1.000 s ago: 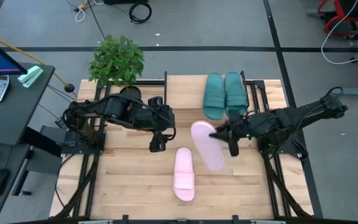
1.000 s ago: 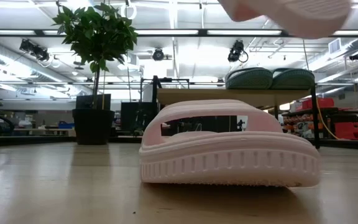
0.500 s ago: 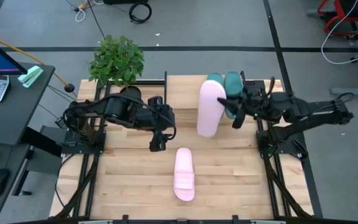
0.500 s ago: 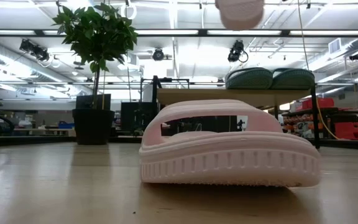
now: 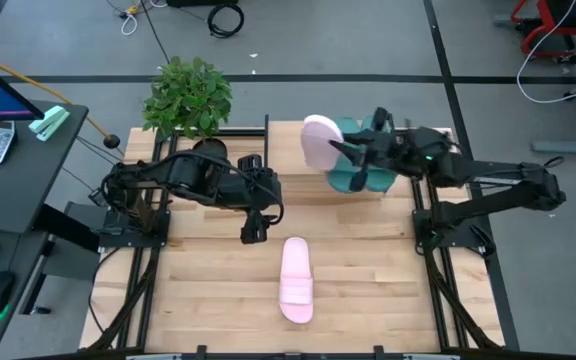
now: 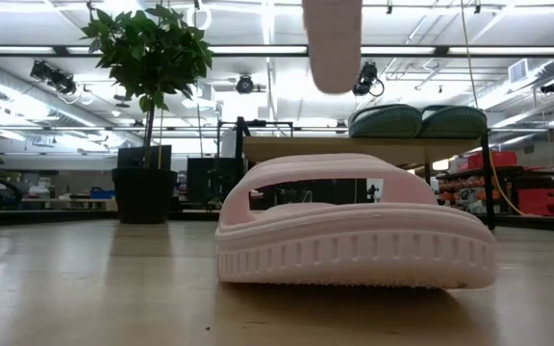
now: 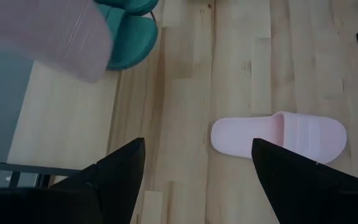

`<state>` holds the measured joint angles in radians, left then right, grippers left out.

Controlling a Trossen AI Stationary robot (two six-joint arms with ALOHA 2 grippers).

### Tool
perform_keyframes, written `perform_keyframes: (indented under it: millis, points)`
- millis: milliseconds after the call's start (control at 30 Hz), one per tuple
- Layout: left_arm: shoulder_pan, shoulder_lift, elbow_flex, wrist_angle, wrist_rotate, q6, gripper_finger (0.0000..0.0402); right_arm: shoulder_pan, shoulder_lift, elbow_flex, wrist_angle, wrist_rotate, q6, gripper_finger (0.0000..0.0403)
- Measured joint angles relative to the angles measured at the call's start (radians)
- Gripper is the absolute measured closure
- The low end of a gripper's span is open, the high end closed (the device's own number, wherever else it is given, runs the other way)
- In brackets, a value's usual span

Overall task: Pick and place slides into the shelf
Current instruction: Put the right pink slipper on the shelf

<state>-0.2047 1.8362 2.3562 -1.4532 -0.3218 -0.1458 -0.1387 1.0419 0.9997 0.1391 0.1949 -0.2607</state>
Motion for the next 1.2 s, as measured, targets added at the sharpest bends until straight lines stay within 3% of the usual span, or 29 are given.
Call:
perform_keyframes:
  millis: [300, 733, 1200]
  points:
    - [0.000, 0.000, 0.000, -0.004, 0.000, -0.060, 0.0104, -0.231, 0.117, 0.000, 0.147, -0.300, -0.065, 0.0346]
    - [0.000, 0.000, 0.000, -0.033, 0.001, -0.223, 0.0104, -0.424, 0.207, 0.000, 0.149, -0.564, -0.265, 0.0346]
    - [0.000, 0.000, 0.000, -0.023, -0.017, -0.341, 0.0104, -0.476, 0.274, 0.001, 0.092, -0.675, -0.376, 0.0348]
